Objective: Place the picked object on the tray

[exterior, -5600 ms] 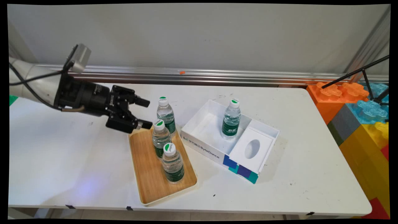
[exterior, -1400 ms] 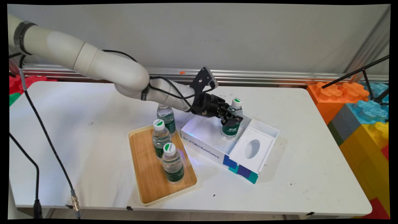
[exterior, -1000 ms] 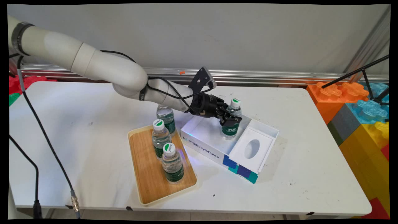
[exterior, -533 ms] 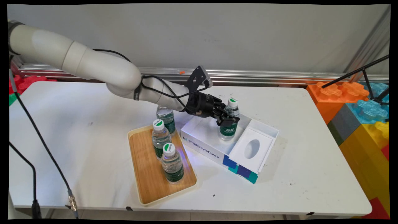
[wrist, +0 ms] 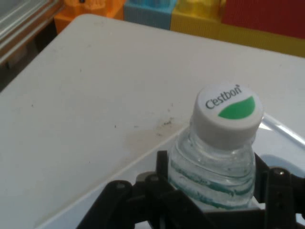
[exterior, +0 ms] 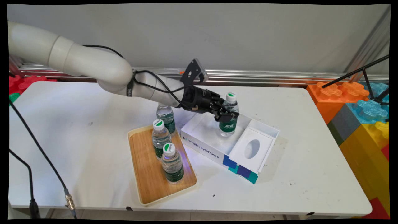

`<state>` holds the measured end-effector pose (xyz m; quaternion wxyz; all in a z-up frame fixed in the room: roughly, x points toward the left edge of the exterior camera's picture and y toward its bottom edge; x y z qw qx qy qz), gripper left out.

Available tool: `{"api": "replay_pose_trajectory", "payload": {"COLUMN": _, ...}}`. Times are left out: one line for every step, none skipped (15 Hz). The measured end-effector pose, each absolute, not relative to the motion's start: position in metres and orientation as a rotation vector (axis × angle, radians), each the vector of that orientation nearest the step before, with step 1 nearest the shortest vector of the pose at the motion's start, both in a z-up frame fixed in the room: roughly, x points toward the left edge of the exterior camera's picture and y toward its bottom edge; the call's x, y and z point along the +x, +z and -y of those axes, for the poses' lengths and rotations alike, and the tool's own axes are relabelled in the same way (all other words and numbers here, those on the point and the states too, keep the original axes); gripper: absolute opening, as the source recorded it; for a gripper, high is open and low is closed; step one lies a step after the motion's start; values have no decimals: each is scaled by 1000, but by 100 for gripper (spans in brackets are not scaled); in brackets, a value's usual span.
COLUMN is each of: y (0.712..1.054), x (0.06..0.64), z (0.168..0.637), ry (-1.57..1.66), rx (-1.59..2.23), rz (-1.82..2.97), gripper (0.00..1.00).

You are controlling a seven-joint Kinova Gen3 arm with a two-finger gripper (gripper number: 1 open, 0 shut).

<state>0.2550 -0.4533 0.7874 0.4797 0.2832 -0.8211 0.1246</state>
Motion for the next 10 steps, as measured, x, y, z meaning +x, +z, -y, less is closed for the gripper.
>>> {"api": "replay_pose_trajectory", "payload": {"y": 793, "x": 257, "z": 451, "ry": 307, "rx": 691, "rz": 1995, "gripper": 0}}
{"api": "replay_pose_trajectory", "payload": {"y": 798, "x": 258, "z": 450, "ry": 309, "rx": 690, "rz": 1989, "gripper": 0}}
{"api": "replay_pose_trajectory", "payload": {"y": 803, "x": 259, "z": 447, "ry": 312, "rx": 688, "rz": 1981, "gripper": 0}}
{"api": "replay_pose_trajectory", "payload": {"y": 809, "x": 260, "z": 445, "ry": 313, "rx": 685, "rz": 1974, "gripper": 0}}
{"api": "replay_pose_trajectory", "payload": {"y": 815, "x": 262, "z": 441, "ry": 315, "rx": 682, "rz": 1966, "gripper": 0}}
{"api": "replay_pose_trajectory", "payload": {"y": 820, "x": 264, "z": 439, "ry": 317, "rx": 679, "rz": 1960, "gripper": 0}}
{"api": "replay_pose_trajectory", "payload": {"y": 826, "x": 266, "z": 435, "ry": 318, "rx": 675, "rz": 1953, "gripper": 0}}
{"api": "replay_pose_trajectory", "payload": {"y": 831, "x": 268, "z": 431, "ry": 319, "rx": 670, "rz": 1948, "gripper": 0}}
{"api": "replay_pose_trajectory", "payload": {"y": 837, "x": 271, "z": 427, "ry": 320, "rx": 664, "rz": 1941, "gripper": 0}}
{"api": "replay_pose_trajectory", "payload": {"y": 842, "x": 274, "z": 422, "ry": 321, "rx": 658, "rz": 1936, "gripper": 0}}
